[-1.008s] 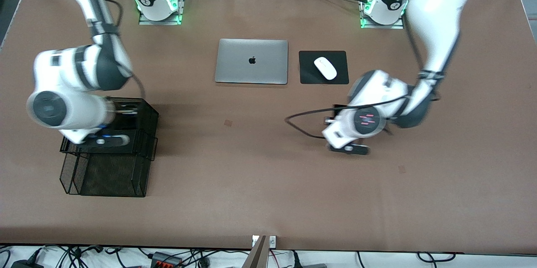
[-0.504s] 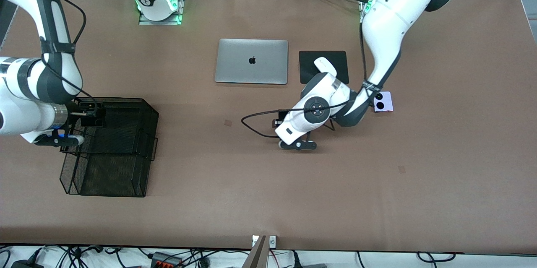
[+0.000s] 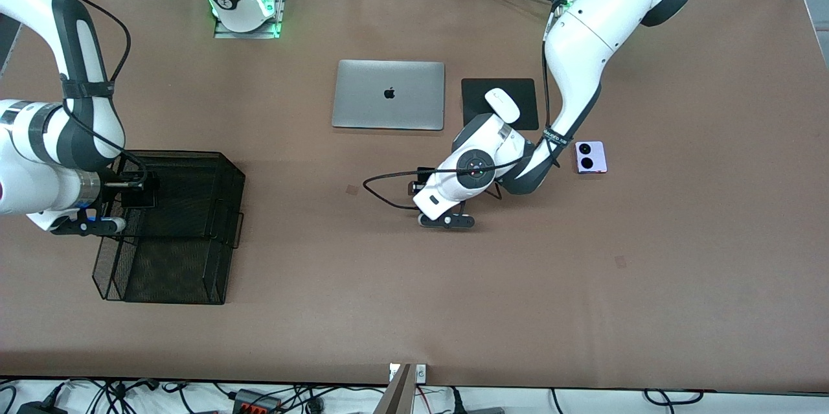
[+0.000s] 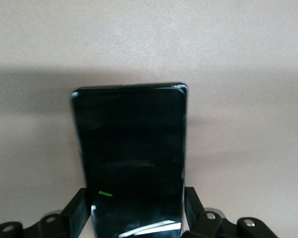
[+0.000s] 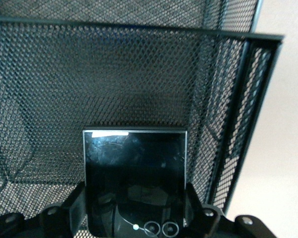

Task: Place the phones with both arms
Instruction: 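Carry the flip phone to the basket while the left gripper lifts the slab, then release the flip phone in the basket while the left gripper sets the slab down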

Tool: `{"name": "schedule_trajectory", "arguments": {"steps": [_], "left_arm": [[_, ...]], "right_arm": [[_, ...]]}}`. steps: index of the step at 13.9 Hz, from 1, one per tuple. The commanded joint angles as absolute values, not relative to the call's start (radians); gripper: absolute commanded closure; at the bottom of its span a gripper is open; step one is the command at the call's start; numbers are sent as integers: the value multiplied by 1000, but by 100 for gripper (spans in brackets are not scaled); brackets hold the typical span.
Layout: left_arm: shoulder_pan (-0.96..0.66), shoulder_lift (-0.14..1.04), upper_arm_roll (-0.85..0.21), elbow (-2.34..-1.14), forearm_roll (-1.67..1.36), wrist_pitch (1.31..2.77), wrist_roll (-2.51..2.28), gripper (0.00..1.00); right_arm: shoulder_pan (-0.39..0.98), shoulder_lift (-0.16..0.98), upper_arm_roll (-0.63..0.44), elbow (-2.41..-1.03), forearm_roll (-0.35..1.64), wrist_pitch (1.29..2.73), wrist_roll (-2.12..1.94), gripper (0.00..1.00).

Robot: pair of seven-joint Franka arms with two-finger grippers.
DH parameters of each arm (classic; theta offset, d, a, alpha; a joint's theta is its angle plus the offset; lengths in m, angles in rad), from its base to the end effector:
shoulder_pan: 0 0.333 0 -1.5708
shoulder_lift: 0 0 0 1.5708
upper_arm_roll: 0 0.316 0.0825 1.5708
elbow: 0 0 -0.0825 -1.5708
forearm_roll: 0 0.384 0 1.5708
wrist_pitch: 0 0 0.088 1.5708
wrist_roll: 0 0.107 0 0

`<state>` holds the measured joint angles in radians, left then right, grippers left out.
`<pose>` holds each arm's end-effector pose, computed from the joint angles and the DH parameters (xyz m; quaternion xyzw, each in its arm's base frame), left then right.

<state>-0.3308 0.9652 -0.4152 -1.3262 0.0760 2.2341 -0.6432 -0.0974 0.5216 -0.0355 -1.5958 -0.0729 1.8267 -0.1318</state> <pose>0.5917 -0.4456 0.1812 0.9903 0.0084 -0.0823 0.1117 0.6475 -0.0898 0.3095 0.9885 0.0147 -0.1490 0.0232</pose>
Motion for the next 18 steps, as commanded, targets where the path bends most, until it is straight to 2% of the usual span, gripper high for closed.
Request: {"name": "schedule_trajectory", "arguments": {"steps": [1,3,5,9,11,15,18], "left_arm": [[-354,945,-399,-1304,78,2223,-644,0],[-328,893,-397,-1321,84,2189,-644,0],[-296,827,-376,-1319,119,2006,-637,0],[-218,711,-377,-1324,290,1677,-571,0],[-142,645,-377,-1363,296,1582,-467,0],[3,480,-388,-1618,296,1644,-442,0],[128,424,-402,-1806,287,1806,-347,0]], "right_arm": [[-109,477,-6,-1586,-77,1815,-153,0],[-72,443,2,-1545,-78,1769,-147,0],[-26,437,3,-1494,-74,1688,-135,0],[118,451,3,-1497,-23,1729,-104,0],[181,478,5,-1502,-17,1768,-57,0],[337,534,3,-1496,69,1903,92,0],[484,612,3,-1494,68,2058,226,0]]}}
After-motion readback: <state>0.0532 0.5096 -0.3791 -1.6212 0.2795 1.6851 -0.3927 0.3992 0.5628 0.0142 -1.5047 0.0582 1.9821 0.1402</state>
